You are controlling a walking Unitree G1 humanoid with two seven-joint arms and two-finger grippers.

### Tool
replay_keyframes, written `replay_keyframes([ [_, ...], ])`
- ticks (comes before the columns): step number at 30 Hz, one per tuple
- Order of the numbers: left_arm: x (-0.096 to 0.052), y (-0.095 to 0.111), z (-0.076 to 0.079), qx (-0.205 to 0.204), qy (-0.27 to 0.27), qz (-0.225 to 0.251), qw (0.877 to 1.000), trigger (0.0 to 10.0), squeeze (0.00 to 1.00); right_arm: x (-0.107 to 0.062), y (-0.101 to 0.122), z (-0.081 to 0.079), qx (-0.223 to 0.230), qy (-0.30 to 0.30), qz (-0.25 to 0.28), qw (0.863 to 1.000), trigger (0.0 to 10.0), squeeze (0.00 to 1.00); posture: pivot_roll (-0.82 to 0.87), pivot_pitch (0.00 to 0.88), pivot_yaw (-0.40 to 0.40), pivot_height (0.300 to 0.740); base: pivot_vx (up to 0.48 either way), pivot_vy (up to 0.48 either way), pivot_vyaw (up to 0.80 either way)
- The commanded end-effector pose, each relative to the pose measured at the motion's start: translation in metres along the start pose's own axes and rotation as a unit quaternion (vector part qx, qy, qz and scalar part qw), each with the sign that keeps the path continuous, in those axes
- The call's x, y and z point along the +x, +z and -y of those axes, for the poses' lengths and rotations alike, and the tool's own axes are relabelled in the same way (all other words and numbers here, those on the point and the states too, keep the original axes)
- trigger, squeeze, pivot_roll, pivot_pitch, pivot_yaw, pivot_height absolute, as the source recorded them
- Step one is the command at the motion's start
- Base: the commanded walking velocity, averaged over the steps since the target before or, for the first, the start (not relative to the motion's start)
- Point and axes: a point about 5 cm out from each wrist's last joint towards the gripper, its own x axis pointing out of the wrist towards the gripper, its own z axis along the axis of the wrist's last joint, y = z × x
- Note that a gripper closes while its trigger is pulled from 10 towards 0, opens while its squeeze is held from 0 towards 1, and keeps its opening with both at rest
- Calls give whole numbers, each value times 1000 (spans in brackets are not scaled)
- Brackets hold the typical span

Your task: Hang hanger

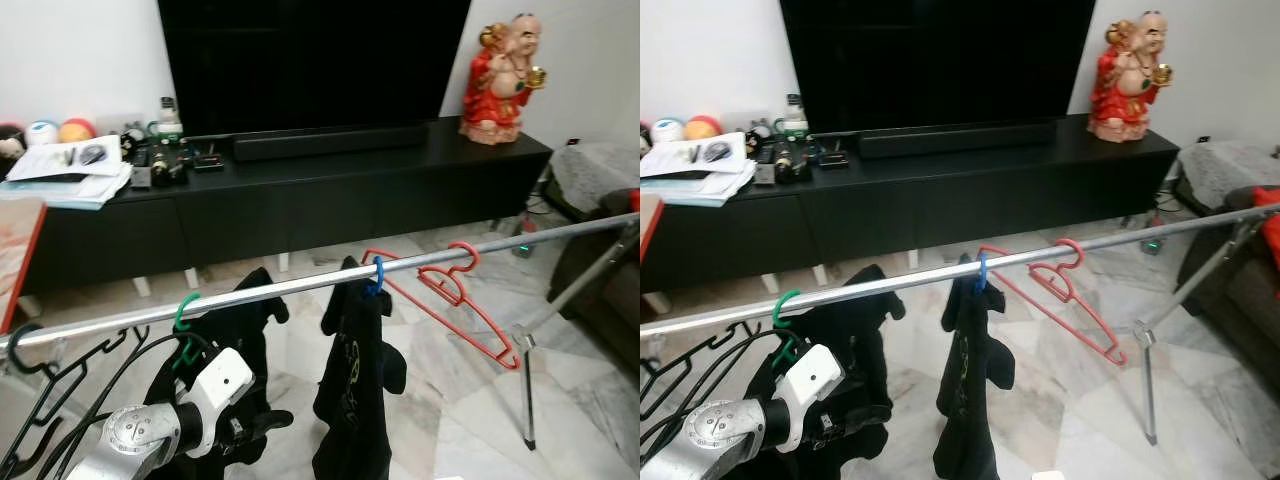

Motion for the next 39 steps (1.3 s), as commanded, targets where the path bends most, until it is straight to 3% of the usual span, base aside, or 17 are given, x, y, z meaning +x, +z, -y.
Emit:
replay_keyframes([
  [1, -6, 0, 1, -2, 2, -1, 1000, 10000, 0, 0, 0, 0, -4, 0, 0, 1000, 10000, 0, 144, 0, -32, 740, 0, 0, 0],
  [6, -11, -6, 6, -11, 10, 0, 1000, 10000, 0, 0, 0, -2, -3, 15, 4, 1000, 10000, 0, 142, 0, -25, 740, 0, 0, -639],
  [8, -14, -10, 0, -26, 54, 18, 998, 10000, 0, 0, 0, -2, -2, 14, 7, 1000, 10000, 0, 145, 0, -21, 740, 0, 0, -559],
  [11, -18, -14, 0, -27, 68, 13, 997, 10000, 0, 0, 0, -2, -1, 14, 8, 1000, 10000, 0, 146, 0, -21, 740, 0, 0, -148],
  [14, -30, -17, -2, -23, 86, 5, 996, 10000, 0, 0, 0, -2, 2, 12, 9, 1000, 10000, 0, 153, 0, -16, 740, 0, 0, 0],
  [15, -30, -17, -2, -23, 86, 5, 996, 10000, 0, 0, 0, -2, 2, 12, 9, 1000, 10000, 0, 153, 0, -16, 740, 0, 0, 0],
  [17, -37, -27, 8, -21, 37, -35, 998, 10000, 0, 0, -1, -3, -1, 12, 6, 1000, 10000, 0, 168, 0, -17, 740, 0, 0, 0],
  [25, -24, -26, 13, -25, 36, -19, 999, 10000, 0, 0, -1, -4, -4, 19, 6, 1000, 10000, 0, 153, 0, -11, 740, 0, 0, -534],
  [39, -22, -24, 17, -32, 22, -17, 999, 10000, 0, 0, 0, -4, -6, 23, 6, 1000, 10000, 0, 158, 0, -16, 740, 0, 0, -714],
])
